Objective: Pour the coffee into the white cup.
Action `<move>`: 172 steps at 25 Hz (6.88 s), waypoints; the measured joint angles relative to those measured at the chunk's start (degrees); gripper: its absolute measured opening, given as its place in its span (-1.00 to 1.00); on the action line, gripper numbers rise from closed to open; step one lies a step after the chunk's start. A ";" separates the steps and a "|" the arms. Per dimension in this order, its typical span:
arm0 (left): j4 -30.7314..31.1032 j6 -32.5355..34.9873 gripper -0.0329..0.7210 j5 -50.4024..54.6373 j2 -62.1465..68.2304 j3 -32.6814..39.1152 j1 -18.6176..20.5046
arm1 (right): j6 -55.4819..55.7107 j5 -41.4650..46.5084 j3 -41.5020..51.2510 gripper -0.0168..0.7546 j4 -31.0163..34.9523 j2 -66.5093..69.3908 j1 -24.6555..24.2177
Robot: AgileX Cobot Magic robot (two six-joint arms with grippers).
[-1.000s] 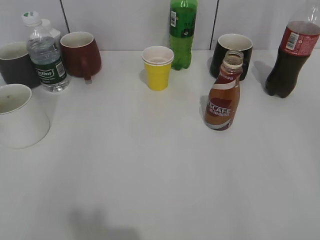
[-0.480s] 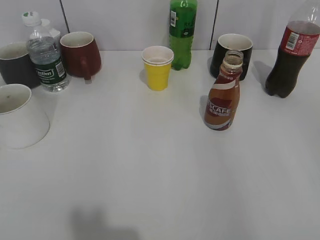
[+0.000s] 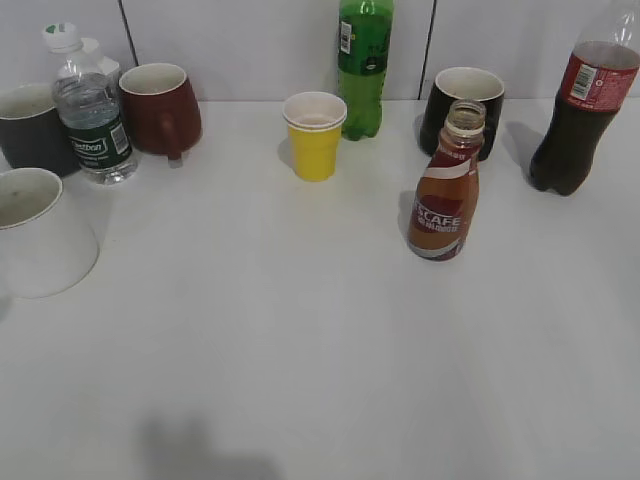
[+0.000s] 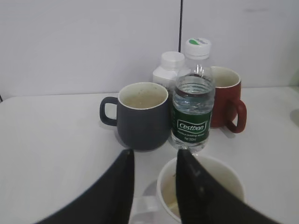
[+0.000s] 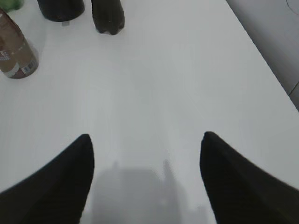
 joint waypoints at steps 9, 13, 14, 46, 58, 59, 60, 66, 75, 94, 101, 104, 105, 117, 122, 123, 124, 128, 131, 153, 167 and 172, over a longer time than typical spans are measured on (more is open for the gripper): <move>-2.28 0.00 -0.28 -11.88 4.14 7.06 -0.61 | 0.00 0.00 0.00 0.47 0.00 0.00 0.00; -5.65 0.00 -0.27 -13.11 6.21 7.25 -0.36 | 0.00 0.00 0.00 0.47 0.01 0.00 0.00; -5.93 0.00 -0.27 -13.19 6.86 7.29 -0.28 | 0.00 0.00 0.00 0.47 0.01 0.00 0.00; -8.23 -0.37 0.19 -45.53 42.23 11.79 1.12 | 0.00 -0.04 0.00 0.47 0.17 0.00 0.00; 6.42 -7.03 0.20 -47.25 44.32 8.51 11.15 | 0.00 -0.11 0.00 0.47 0.17 0.00 0.00; 7.12 -7.39 0.20 -47.08 44.53 8.29 11.59 | 0.00 -0.11 0.00 0.47 0.17 0.00 0.00; 7.82 -7.60 0.20 -46.72 44.70 8.25 11.87 | 0.00 -0.11 0.00 0.47 0.17 0.00 0.00; 10.66 -8.05 0.20 -45.39 46.50 6.98 12.10 | -0.06 -0.11 0.00 0.47 0.17 0.00 0.00; 13.88 -8.23 0.14 -41.61 51.19 0.84 12.10 | -0.01 -0.11 0.00 0.47 0.17 0.00 0.00; 27.67 -8.23 -0.26 -36.51 55.11 -9.89 15.43 | -0.01 -0.12 0.00 0.47 0.17 0.00 0.00; 29.84 -8.23 -0.42 -40.98 58.55 -10.52 15.43 | -0.01 -0.17 0.00 0.47 0.17 0.00 0.00; 30.07 -8.23 -0.58 -41.67 58.71 -10.58 15.43 | -0.01 -0.17 0.00 0.47 0.17 0.00 0.00; 30.07 -8.23 -0.62 -42.04 58.81 -10.58 15.43 | -0.01 -0.17 0.00 0.47 0.17 0.00 0.00; 29.21 -11.00 -0.67 -43.38 59.06 -10.58 15.43 | -0.01 -0.17 0.00 0.47 0.17 0.00 0.00; 29.00 -11.07 -0.66 -43.54 59.06 -10.58 15.43 | -0.01 -0.17 0.00 0.47 0.17 0.00 0.00; 29.07 -11.07 -0.66 -43.88 59.06 -10.58 15.43 | -0.01 -0.17 0.00 0.47 0.17 0.00 0.00; 29.22 -11.07 -0.66 -44.28 59.06 -10.58 15.43 | -0.01 -0.17 0.00 0.47 0.17 0.00 0.00; 32.71 -11.07 -0.71 -45.09 59.12 -10.58 15.43 | -0.01 -0.17 0.00 0.47 0.17 0.00 0.00; 37.18 -11.02 -0.75 -45.36 59.12 -10.58 15.43 | -0.01 -0.17 0.00 0.47 0.17 0.00 0.00; 40.09 -13.02 -0.79 -46.52 59.21 -10.58 15.43 | -0.01 -0.17 0.00 0.47 0.17 0.00 0.00; 60.40 -30.87 -0.79 -52.65 59.38 -20.33 14.08 | -0.01 -0.17 0.00 0.47 0.17 0.00 0.00; 65.69 -34.84 -0.79 -52.33 59.40 -24.72 8.25 | -0.01 -0.17 0.00 0.47 0.17 0.00 0.00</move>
